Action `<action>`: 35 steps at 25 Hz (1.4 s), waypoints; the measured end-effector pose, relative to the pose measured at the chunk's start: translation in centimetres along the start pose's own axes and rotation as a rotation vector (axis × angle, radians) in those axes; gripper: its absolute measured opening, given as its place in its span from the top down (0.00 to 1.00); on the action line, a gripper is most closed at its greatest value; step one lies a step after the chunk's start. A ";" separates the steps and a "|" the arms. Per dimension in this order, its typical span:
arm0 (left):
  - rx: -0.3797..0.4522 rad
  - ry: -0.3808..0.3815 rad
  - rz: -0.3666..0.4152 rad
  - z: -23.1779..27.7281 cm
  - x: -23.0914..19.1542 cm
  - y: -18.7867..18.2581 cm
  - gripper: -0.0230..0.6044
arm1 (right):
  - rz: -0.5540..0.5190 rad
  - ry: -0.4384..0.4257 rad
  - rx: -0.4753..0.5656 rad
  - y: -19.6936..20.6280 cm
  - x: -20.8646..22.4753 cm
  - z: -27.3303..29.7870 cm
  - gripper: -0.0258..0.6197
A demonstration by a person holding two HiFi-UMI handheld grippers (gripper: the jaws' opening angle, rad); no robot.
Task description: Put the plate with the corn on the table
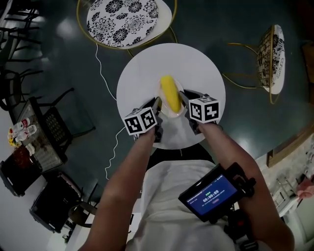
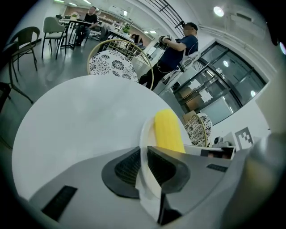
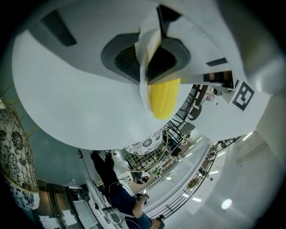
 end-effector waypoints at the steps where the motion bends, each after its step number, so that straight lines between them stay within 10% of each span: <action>1: -0.007 -0.007 0.010 0.1 0.1 -0.1 0.91 | -0.010 0.008 -0.002 0.0 0.0 0.1 0.90; 35: 0.038 -0.011 0.173 -2.4 0.4 -0.6 0.85 | -0.152 0.104 0.137 -0.7 -0.9 -2.3 0.89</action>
Point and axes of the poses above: the fingertips, and each gripper's own axes: z forward along the fingers, x to its right, y out of its underside, the point moved 10 cm from there along -z, backward along the fingers, and after that the axes turned 7 degrees about z, right-handed, at the moved point
